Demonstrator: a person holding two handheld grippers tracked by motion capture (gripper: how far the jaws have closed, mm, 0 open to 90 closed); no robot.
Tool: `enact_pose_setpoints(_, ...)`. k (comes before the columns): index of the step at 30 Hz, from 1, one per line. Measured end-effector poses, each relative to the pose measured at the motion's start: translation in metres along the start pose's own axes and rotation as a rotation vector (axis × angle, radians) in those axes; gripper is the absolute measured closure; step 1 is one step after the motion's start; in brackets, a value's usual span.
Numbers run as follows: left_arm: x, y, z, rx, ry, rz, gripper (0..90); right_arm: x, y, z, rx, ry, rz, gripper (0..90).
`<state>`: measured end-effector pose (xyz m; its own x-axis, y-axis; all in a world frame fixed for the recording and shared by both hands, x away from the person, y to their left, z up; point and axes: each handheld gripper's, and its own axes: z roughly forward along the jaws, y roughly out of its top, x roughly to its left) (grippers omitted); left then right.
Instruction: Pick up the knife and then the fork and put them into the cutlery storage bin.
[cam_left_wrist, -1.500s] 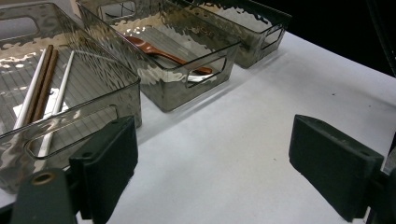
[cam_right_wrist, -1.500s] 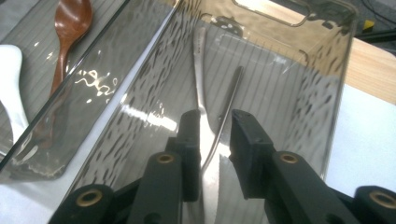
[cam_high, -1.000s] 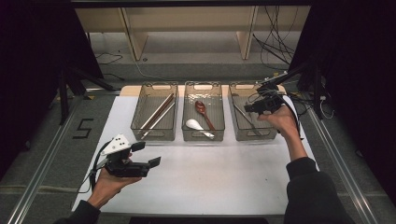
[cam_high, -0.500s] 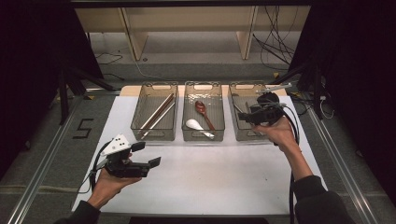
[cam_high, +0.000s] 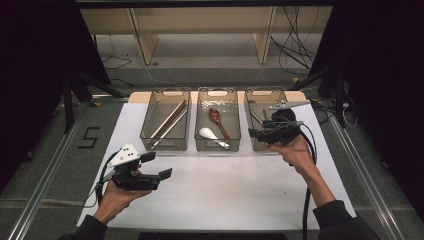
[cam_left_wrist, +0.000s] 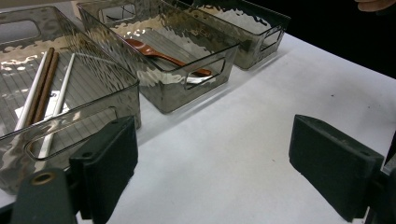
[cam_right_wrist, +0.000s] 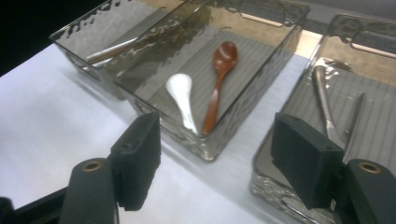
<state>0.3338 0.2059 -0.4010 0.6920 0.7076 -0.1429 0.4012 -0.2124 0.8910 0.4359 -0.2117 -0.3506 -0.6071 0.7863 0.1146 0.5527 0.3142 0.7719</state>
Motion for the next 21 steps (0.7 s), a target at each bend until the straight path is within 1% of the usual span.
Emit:
enact_pose_setpoints(5, 0.000, 0.000, 0.000, -0.002, -0.001, -0.002, 15.0, 0.006, -0.005, -0.001, -0.017, 0.025, 0.011, 31.5)
enact_pose_setpoints(7, 0.000, 0.000, 0.000, -0.002, -0.001, -0.003, 15.0, 0.009, -0.008, -0.002, -0.023, 0.029, 0.007, 30.7)
enact_pose_setpoints(10, 0.000, 0.000, -0.001, -0.003, -0.001, -0.003, 14.9, 0.014, -0.013, -0.002, -0.029, 0.049, 0.006, 29.2)
enact_pose_setpoints(16, 0.000, 0.000, -0.001, -0.002, -0.003, -0.003, 14.9, 0.022, -0.024, -0.006, -0.059, 0.083, 0.002, 28.6)
enact_pose_setpoints(18, 0.000, 0.000, -0.001, -0.001, -0.007, -0.008, 14.9, 0.024, -0.026, -0.008, -0.073, 0.084, 0.003, 28.5)
enact_pose_setpoints(21, 0.001, 0.000, -0.001, -0.005, -0.015, -0.019, 15.0, 0.027, -0.031, -0.011, -0.087, 0.099, 0.013, 27.9)
